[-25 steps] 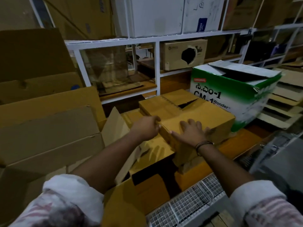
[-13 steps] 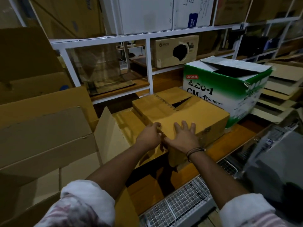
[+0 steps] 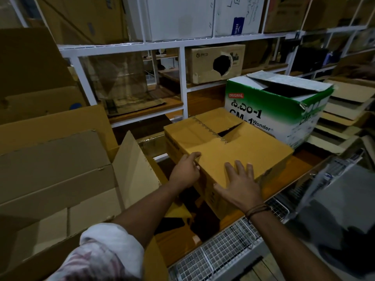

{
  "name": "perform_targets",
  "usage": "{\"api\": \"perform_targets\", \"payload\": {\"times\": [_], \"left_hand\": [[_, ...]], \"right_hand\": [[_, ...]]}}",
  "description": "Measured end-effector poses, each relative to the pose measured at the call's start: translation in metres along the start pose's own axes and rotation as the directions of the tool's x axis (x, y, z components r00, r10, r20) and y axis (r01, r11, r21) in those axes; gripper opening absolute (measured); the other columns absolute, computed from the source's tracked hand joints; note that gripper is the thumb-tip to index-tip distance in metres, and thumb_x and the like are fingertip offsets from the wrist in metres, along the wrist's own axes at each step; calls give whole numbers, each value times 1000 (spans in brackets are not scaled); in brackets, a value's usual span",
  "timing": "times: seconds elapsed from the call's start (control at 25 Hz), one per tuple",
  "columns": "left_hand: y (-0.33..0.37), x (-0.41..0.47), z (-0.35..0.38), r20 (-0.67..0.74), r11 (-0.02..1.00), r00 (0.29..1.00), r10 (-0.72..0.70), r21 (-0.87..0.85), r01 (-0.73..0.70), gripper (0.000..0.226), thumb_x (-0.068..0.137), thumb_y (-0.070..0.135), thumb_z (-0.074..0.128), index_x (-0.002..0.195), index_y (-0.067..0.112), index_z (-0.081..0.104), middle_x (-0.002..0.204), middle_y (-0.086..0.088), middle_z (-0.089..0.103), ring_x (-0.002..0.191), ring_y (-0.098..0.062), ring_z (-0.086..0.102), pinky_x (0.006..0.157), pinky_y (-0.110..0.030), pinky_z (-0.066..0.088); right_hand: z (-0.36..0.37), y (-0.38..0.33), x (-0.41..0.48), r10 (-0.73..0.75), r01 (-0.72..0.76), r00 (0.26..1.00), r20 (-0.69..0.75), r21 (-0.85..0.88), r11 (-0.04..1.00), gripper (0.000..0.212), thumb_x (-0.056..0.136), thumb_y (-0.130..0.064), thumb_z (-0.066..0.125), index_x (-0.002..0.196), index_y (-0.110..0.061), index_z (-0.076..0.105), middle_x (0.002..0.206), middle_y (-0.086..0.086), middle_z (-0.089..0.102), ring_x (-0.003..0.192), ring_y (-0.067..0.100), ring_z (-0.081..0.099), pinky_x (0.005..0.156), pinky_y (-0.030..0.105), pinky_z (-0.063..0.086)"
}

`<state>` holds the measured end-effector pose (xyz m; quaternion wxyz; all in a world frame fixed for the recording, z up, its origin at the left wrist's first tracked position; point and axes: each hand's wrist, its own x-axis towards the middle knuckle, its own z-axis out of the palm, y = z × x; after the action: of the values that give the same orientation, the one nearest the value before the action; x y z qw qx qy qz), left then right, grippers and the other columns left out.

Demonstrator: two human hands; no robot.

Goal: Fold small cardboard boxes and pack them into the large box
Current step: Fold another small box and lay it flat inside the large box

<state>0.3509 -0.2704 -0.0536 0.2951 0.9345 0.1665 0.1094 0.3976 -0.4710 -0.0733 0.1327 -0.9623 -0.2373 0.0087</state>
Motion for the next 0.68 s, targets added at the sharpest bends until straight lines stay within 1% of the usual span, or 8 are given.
{"api": "perform_targets", "payload": {"times": [0.12,0.2,0.32,0.4,0.48,0.56,0.64,0.68], "left_hand": [[-2,4,3,11,1000,1000,6,12,-6,48,102,22,48,147,39,41,131,-4,48,100,-15,55,78,-34,56],[-6,8,0,18,999,1000,-21,40,20,49,101,23,52,145,41,40,133,-5,40,97,-18,57,76,-37,60],[-14,17,-13,-1,994,994,-107,36,107,55,95,22,61,145,35,40,137,-9,27,94,-22,60,75,-39,63],[-19,23,-22,-1,984,984,-177,17,177,60,91,23,66,145,32,40,145,-11,19,100,-27,60,79,-41,63],[-23,30,-30,16,966,966,-257,-6,258,66,87,25,70,145,33,39,160,-11,3,110,-34,59,82,-44,63],[-22,38,-35,35,941,941,-337,-28,338,68,86,21,69,146,33,38,166,-13,-12,111,-37,61,83,-44,63],[-17,45,-42,52,915,917,-396,-64,399,72,87,17,67,150,32,35,167,-17,-15,107,-36,63,85,-42,61],[-15,46,-46,58,906,909,-412,-79,416,75,88,17,65,153,31,31,167,-18,-13,110,-37,61,86,-40,60]], "right_hand": [[-3,8,-7,-8,9,1000,-11,29,1000,89,87,-74,49,160,-37,13,171,-3,1,155,36,-9,112,65,35],[-6,12,-13,-24,25,999,-32,38,999,88,88,-72,50,160,-36,14,171,-3,3,156,35,-8,115,62,34],[-5,24,-26,-40,45,996,-74,66,997,86,89,-68,54,161,-36,17,171,-3,6,156,33,-8,116,58,35],[-3,37,-38,-37,48,995,-98,111,993,83,91,-61,56,161,-36,18,171,-4,4,156,29,-10,117,57,34],[0,45,-51,-18,33,993,-121,124,992,79,95,-54,56,161,-37,17,171,-6,1,156,25,-14,118,55,34],[2,46,-62,13,8,988,-156,132,991,75,97,-47,54,161,-37,16,171,-7,0,156,22,-16,111,52,44],[4,42,-69,43,-18,983,-178,142,990,73,98,-43,51,161,-36,17,171,-6,0,156,21,-16,101,49,52],[6,40,-71,53,-26,981,-187,146,989,73,97,-43,50,161,-36,16,171,-6,0,156,21,-16,101,50,52]]}}
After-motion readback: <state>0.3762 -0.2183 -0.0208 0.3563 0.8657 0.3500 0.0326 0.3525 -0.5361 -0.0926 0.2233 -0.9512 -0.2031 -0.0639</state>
